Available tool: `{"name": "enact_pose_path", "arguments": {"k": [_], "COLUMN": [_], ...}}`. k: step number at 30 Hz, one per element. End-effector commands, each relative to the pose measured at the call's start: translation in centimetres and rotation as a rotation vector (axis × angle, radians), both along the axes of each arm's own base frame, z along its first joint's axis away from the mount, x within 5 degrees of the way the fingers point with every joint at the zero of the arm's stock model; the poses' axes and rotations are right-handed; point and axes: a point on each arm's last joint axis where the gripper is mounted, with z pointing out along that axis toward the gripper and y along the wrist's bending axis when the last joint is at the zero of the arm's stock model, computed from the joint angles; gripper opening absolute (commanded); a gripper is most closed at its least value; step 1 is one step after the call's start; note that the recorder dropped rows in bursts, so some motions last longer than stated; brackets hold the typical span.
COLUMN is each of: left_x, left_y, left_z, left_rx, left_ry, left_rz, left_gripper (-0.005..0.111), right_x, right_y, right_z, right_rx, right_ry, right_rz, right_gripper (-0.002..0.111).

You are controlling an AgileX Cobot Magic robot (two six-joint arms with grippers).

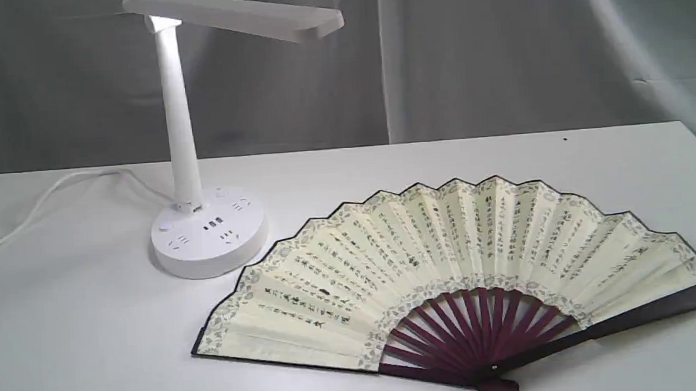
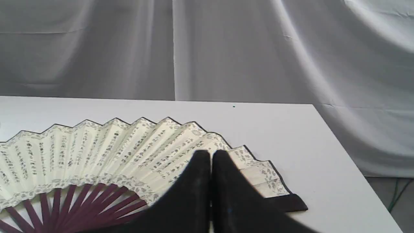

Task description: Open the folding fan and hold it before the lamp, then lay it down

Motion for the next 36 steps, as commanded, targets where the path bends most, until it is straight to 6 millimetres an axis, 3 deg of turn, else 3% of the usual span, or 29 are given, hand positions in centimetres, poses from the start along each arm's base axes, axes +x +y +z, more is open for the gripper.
{"name": "enact_pose_path", "arguments": {"k": [1,36], "left_x": [0.00,0.04], "left_y": [-0.03,0.33], "left_z": [-0.18,-0.18], "left_rx": [0.006,0.006], "left_ry": [0.004,0.004], "left_rz": [-0.005,0.061], "left_gripper": [0.000,0.000], "right_x": [-0.03,-0.03], "right_y": [0.01,0.01], "right_z": [-0.16,-0.13], "right_rx": [0.001,0.003], "right_ry": [0.004,0.002], "right_rz": [0.001,0.001], "right_gripper": [0.000,0.000]}}
